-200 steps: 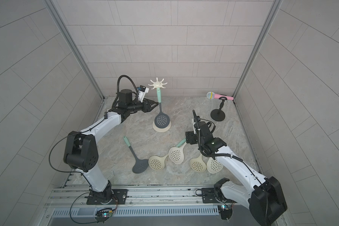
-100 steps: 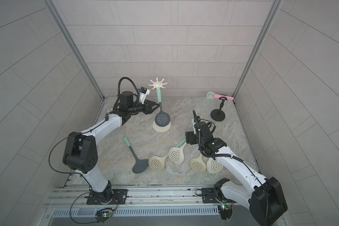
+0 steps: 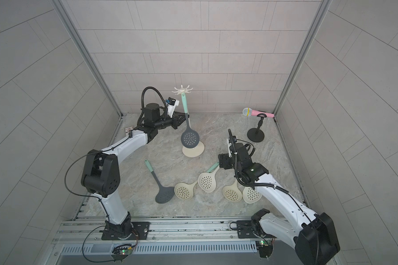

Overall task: Hang the skimmer on the kitchen utensil rack
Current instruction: Adjust the rack at the center of the board.

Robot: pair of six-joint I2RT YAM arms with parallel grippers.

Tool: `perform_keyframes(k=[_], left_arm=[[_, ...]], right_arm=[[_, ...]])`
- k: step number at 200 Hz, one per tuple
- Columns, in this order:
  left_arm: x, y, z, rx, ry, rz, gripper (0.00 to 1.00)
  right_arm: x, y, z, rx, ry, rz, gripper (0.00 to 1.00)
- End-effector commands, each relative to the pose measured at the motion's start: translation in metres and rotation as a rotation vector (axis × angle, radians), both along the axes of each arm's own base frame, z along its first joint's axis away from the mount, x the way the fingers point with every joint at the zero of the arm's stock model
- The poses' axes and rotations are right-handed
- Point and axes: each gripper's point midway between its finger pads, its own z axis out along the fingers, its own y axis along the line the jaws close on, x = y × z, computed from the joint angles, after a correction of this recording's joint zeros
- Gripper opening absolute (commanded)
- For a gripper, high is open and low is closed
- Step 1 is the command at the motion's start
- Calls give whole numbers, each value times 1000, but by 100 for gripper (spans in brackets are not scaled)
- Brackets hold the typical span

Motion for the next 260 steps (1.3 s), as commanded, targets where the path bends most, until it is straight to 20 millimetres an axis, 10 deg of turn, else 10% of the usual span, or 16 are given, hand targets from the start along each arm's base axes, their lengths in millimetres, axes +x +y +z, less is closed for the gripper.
perform_keyframes(k=[1, 130, 225, 260], left_arm=[[-2, -10, -2, -8, 21, -15, 1], [41, 65, -7, 392, -249, 581, 0], [49, 82, -23, 426, -191, 691, 0], [48, 84, -24, 431, -148, 692, 20]], right_arm=[[1, 0, -5, -17, 2, 1, 86], [9, 10, -13, 13, 21, 7, 85], [13, 15, -10, 20, 25, 18, 85], [14, 18, -11, 25, 28, 26, 85]])
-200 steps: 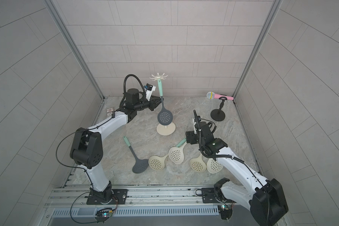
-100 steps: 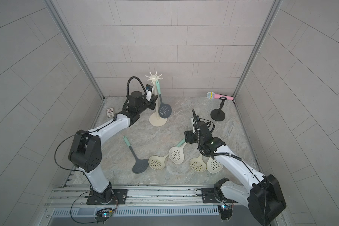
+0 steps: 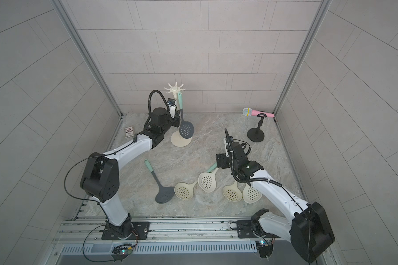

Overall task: Hang the skimmer on the kitchen utensil rack
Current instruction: Adjust the rack at the center of the board.

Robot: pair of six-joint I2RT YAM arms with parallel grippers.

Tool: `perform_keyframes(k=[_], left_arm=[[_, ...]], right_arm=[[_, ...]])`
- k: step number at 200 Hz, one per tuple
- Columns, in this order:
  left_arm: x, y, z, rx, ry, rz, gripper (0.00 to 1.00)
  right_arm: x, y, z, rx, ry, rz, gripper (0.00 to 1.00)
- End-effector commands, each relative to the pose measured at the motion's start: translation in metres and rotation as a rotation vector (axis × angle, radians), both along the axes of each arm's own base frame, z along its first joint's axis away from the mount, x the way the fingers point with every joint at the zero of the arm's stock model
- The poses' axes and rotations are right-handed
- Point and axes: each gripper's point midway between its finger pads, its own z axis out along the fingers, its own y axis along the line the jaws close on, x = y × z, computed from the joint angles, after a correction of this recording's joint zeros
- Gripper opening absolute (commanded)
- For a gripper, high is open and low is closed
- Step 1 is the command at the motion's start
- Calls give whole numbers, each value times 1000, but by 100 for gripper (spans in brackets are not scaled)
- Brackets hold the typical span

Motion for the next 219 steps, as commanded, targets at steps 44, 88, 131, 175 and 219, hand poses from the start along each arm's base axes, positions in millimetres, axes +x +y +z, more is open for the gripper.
perform_keyframes(k=[44, 88, 131, 175, 219], left_arm=[[-5, 16, -23, 76, 132, 45, 34], [-8, 23, -29, 60, 194, 64, 48], [-28, 46, -43, 77, 239, 80, 67], [-56, 73, -35, 130, 234, 108, 100], [-88, 96, -32, 185, 250, 162, 100]], right_arm=[[6, 10, 8, 24, -20, 22, 85], [6, 11, 8, 28, -21, 28, 85], [-1, 12, 6, 36, -22, 52, 87], [-8, 13, 4, 37, -13, 71, 88], [-18, 12, 4, 25, 5, 89, 89]])
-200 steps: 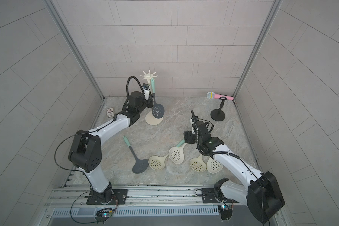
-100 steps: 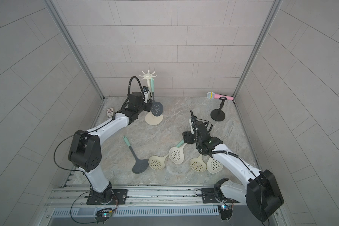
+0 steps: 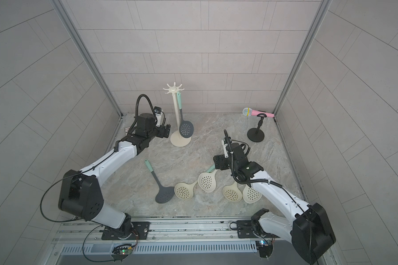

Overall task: Hang the skimmer on the kitchen utensil rack
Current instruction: Adjust the rack at the center of the board, then pick up the skimmer from the center of the board.

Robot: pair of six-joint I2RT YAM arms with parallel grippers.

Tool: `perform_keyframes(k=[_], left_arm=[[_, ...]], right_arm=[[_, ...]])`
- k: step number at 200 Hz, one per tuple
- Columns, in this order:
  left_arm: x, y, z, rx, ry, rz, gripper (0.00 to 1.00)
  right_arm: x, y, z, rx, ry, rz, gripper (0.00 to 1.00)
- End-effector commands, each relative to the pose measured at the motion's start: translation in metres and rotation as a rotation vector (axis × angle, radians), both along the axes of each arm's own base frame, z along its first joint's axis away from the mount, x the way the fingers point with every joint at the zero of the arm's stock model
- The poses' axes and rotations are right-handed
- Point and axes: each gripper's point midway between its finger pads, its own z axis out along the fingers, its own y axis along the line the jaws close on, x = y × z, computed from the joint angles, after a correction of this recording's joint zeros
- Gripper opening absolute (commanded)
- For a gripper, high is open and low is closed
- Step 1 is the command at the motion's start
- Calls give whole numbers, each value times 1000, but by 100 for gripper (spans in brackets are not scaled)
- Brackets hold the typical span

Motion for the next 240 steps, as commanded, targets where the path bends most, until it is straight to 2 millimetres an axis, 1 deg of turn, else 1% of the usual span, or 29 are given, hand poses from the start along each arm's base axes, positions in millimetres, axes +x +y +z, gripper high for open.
perform_keyframes(k=[1, 23, 36, 46, 56, 69, 82, 91, 93, 100, 109, 110, 112, 118, 127, 141, 155, 169, 176, 192, 215, 240], left_arm=[[-19, 15, -3, 56, 22, 28, 100], [-38, 34, -9, 92, 60, 75, 100], [-50, 51, -15, 83, 95, 85, 100], [-59, 69, -23, 70, 131, 110, 100], [-65, 90, -29, 44, 164, 138, 100], [-74, 119, -38, -13, 213, 178, 100], [-81, 144, -46, -83, 256, 203, 100], [-87, 160, -52, -112, 285, 234, 100], [-88, 165, -53, -116, 289, 244, 100], [-93, 178, -58, -122, 307, 272, 100], [-100, 193, -64, -120, 335, 321, 100], [-101, 195, -64, -121, 339, 327, 100], [-103, 199, -65, -124, 343, 337, 100], [-108, 206, -67, -139, 355, 352, 100], [-114, 215, -69, -173, 361, 369, 100], [-123, 234, -68, -214, 357, 418, 100], [-133, 252, -67, -250, 353, 462, 100], [-143, 264, -67, -292, 362, 486, 100], [-147, 265, -69, -316, 372, 485, 100], [-155, 262, -77, -356, 401, 459, 100], [-164, 254, -85, -375, 420, 432, 100], [-170, 251, -83, -380, 400, 422, 100]], right_arm=[[-10, -1, 2, -14, 0, 25, 89], [-16, 6, 1, -59, 13, 56, 89], [-22, 22, 0, -87, 12, 102, 90], [-28, 43, 0, -94, 15, 157, 90], [-34, 65, -5, -117, 30, 209, 90], [-43, 99, -12, -141, 54, 287, 90], [-53, 135, -20, -171, 80, 370, 89], [-58, 160, -23, -179, 92, 417, 89], [-60, 164, -26, -186, 101, 427, 88], [-63, 182, -27, -185, 112, 457, 88], [-66, 202, -35, -199, 144, 495, 87], [-66, 205, -32, -193, 141, 501, 87], [-68, 209, -33, -193, 148, 511, 86], [-69, 223, -36, -199, 163, 539, 86], [-71, 238, -44, -223, 188, 564, 85], [-72, 264, -49, -224, 209, 607, 83], [-73, 283, -58, -218, 227, 625, 83], [-72, 298, -65, -200, 252, 642, 82], [-72, 304, -69, -193, 265, 648, 81], [-73, 316, -78, -184, 291, 662, 80], [-71, 329, -86, -188, 299, 675, 80], [-69, 339, -97, -192, 322, 681, 79]])
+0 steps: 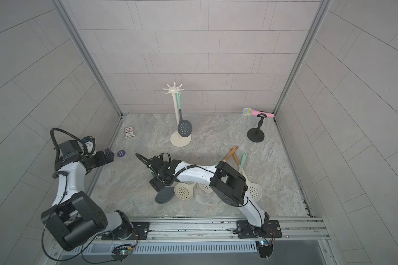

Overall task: Hang the skimmer on the kitchen utensil rack
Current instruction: Pick up the skimmer from the center of the board.

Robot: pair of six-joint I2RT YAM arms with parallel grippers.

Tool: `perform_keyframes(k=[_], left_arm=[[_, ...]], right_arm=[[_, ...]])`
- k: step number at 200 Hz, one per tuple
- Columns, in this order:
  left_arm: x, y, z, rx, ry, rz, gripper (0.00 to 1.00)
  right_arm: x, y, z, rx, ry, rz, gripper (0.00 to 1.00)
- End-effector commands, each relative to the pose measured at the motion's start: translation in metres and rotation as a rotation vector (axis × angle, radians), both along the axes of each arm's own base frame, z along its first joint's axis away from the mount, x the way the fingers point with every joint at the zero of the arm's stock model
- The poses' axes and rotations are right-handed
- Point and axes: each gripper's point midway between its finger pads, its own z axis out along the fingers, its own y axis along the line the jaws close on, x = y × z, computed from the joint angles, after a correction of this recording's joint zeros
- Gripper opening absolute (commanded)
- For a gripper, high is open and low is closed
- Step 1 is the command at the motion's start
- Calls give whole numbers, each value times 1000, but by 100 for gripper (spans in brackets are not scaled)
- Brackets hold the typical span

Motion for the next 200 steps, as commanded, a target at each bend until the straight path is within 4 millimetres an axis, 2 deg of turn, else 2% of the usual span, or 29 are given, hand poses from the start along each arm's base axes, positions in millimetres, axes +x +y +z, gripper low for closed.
perform_keyframes(k=[1, 22, 48, 71, 90, 139, 159, 179, 200], left_arm=[[-9, -13, 4, -24, -26, -53, 100], [-10, -10, 7, -14, -41, -38, 100], [-7, -10, 12, -30, -43, -47, 100], [-7, -15, 8, -79, -38, -59, 100], [-6, -16, 4, -88, -36, -65, 100], [-3, -14, 6, -108, -40, -61, 100], [-3, -18, 7, -123, -46, -75, 100], [-5, -21, 7, -124, -49, -92, 100], [-6, -26, 5, -139, -50, -110, 100]], right_arm=[[-6, 7, -7, -18, 37, 18, 79], [-5, 16, -16, -16, 52, 34, 77], [-2, 18, -31, -56, 58, 29, 73], [1, 19, -40, -65, 59, 12, 72], [2, 21, -45, -70, 67, 7, 67], [2, 18, -60, -91, 89, -5, 47], [1, 19, -68, -93, 105, -14, 44], [1, 15, -78, -106, 131, -27, 34], [5, 10, -81, -110, 143, -42, 19]])
